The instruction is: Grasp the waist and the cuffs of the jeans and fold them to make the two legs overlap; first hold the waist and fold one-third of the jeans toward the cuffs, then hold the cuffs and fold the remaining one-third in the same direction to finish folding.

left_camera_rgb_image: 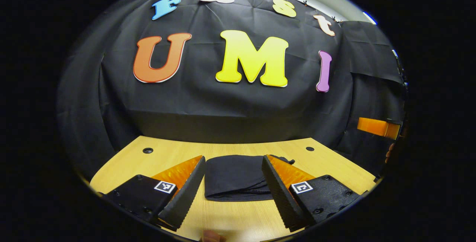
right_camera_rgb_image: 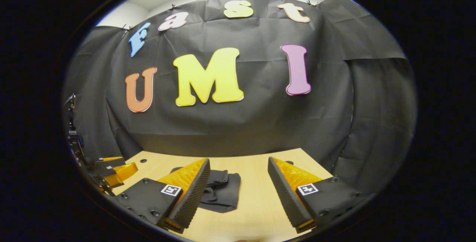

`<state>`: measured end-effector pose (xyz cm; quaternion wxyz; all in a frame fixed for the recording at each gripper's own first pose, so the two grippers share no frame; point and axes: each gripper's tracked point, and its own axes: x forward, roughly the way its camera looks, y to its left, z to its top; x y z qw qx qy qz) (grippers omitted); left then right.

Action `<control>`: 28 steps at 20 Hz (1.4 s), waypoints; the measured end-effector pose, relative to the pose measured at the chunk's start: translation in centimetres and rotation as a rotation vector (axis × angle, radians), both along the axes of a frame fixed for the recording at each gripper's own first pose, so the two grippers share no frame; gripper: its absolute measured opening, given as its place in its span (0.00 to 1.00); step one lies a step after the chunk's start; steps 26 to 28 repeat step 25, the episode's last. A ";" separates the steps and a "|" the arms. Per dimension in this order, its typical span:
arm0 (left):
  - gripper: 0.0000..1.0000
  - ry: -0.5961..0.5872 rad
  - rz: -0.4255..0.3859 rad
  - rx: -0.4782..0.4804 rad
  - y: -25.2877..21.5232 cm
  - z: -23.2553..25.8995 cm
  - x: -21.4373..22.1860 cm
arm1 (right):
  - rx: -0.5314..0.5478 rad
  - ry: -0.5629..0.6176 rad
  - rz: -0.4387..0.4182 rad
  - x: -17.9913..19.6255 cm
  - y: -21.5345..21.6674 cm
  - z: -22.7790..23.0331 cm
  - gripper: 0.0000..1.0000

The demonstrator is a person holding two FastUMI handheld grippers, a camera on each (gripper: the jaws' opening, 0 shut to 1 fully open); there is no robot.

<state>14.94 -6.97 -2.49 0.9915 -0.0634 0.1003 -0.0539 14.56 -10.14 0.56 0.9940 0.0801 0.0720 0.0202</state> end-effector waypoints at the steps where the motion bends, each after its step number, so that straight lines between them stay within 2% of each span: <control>1: 0.97 -0.006 0.012 0.004 0.6 0.4 -0.7 | 0.002 -0.004 0.007 -0.4 0.8 0.1 0.94; 4: 0.97 -0.014 0.057 0.014 2.4 1.4 -2.8 | 0.003 -0.006 0.036 -1.9 3.6 0.1 0.97; 6: 0.97 -0.019 0.079 0.017 3.1 1.8 -3.9 | -0.006 -0.003 0.060 -2.9 5.2 -0.1 0.94; 10: 0.97 -0.030 0.085 0.020 3.4 2.6 -6.6 | -0.014 0.001 0.105 -5.3 8.0 0.1 0.97; 18: 0.97 -0.101 0.064 0.029 3.0 6.2 -11.1 | -0.036 -0.047 0.102 -9.2 9.6 1.5 0.94; 28: 0.97 -0.099 0.073 0.022 4.0 5.9 -12.4 | -0.069 -0.079 0.084 -11.4 10.0 2.3 0.94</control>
